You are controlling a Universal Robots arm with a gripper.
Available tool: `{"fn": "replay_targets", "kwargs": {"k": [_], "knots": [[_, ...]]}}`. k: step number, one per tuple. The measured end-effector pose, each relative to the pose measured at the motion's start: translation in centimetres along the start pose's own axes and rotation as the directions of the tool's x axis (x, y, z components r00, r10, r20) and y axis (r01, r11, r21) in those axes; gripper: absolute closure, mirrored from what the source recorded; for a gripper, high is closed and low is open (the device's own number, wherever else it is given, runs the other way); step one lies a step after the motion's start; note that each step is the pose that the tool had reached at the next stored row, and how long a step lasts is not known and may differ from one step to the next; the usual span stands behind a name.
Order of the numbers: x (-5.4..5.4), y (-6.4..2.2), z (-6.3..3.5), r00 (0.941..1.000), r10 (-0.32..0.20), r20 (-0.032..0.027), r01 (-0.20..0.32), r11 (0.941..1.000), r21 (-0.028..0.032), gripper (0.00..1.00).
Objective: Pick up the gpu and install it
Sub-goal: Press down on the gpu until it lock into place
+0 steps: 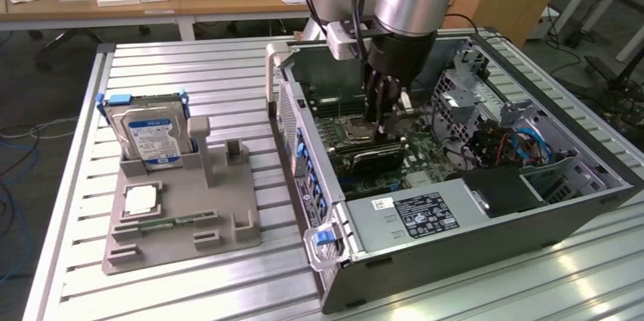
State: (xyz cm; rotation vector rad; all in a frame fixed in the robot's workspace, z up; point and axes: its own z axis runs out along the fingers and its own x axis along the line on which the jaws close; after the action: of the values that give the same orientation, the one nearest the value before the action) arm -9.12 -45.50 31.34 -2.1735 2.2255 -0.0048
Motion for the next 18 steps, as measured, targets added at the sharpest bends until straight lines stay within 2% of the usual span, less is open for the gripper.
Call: {"fn": "replay_targets", "kwargs": {"k": [1,3,6,8,10,18], "knots": [[0.00,0.00,0.00,1.0000,0.000,-0.0001,0.000,1.0000,0.0000,0.56],[0.00,0.00,0.00,1.0000,0.000,0.0000,0.000,1.0000,0.0000,0.68],[0.00,0.00,0.00,1.0000,0.000,-0.0001,0.000,1.0000,0.0000,0.74],[0.00,0.00,0.00,1.0000,0.000,0.0000,0.000,1.0000,-0.0001,0.85],[0.00,0.00,0.00,1.0000,0.000,-0.0001,0.000,1.0000,0.0000,0.89],[0.00,0.00,0.01,1.0000,0.000,-0.0001,0.000,1.0000,0.0000,0.89]]}}
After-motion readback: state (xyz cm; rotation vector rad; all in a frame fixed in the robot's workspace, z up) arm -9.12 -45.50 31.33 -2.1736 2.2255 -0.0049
